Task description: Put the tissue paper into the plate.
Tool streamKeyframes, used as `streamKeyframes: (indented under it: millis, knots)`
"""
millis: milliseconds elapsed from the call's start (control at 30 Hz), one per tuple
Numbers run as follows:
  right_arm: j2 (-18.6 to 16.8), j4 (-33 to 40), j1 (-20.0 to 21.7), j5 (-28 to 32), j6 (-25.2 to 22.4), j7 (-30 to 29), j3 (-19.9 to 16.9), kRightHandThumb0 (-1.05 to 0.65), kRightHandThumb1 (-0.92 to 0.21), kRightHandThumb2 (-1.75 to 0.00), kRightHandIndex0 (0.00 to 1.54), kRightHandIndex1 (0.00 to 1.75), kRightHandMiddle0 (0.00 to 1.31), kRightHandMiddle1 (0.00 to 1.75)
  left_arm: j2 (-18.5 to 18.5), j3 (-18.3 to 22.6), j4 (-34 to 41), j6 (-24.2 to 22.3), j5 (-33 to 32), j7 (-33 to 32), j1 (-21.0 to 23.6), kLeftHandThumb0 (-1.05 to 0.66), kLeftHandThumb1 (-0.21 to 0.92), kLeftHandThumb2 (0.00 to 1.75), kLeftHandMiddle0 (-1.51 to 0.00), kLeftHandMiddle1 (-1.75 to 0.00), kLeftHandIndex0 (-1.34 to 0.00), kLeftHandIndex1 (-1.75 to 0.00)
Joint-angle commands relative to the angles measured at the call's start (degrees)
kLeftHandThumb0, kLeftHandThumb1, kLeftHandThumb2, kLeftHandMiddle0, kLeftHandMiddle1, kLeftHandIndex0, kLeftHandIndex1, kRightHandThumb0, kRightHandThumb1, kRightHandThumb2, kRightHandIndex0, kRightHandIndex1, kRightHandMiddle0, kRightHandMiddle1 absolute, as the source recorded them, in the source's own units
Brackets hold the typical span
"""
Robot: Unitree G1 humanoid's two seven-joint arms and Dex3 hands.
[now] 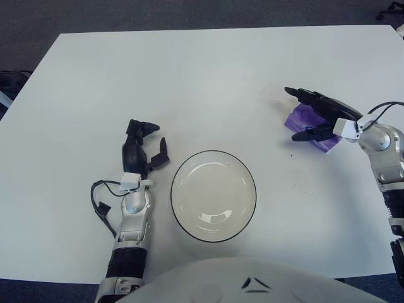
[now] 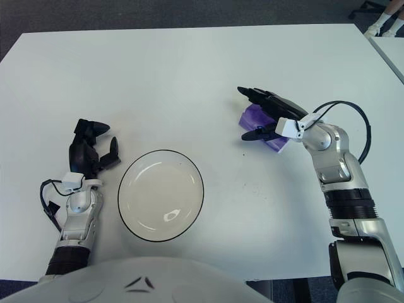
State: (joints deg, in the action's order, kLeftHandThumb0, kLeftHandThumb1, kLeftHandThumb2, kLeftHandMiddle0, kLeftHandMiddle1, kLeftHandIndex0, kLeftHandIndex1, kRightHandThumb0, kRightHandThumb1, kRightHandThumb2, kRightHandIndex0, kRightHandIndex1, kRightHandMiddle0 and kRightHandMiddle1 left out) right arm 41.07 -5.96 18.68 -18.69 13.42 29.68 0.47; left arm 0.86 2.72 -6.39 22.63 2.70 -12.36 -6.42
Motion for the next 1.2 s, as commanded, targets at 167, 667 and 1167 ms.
streamKeyframes:
  millis: [167, 667, 1167]
  knots:
    - [-0.1, -0.9, 0.1, 1.3, -0.9, 0.1, 0.2, -1.05, -0.82, -0.24, 0.00, 0.00, 0.00, 0.00, 1.4, -0.3, -7.9, -2.9, 1.2, -0.4, -8.7, -0.01, 0.39, 1.18, -0.63, -1.54, -0.37, -1.75]
    - [-0.3, -3.7, -1.8, 0.2, -1.4, -2.7, 0.5, -1.05, -0.83, -0.25, 0.00, 0.00, 0.00, 0.00, 1.0, -0.2, -7.1, -3.6, 1.3, 0.0, -9.0, -0.01, 0.39, 1.19, -0.63, -1.56, -0.37, -1.75]
    - [-2.0, -5.8, -5.4, -0.6, -0.5, -9.7, 1.3, -1.05, -0.88, -0.27, 0.00, 0.00, 0.00, 0.00, 1.0, 0.1, -6.0, -3.4, 0.8, 0.4, -9.9, -0.01, 0.40, 1.16, -0.62, -1.52, -0.39, -1.75]
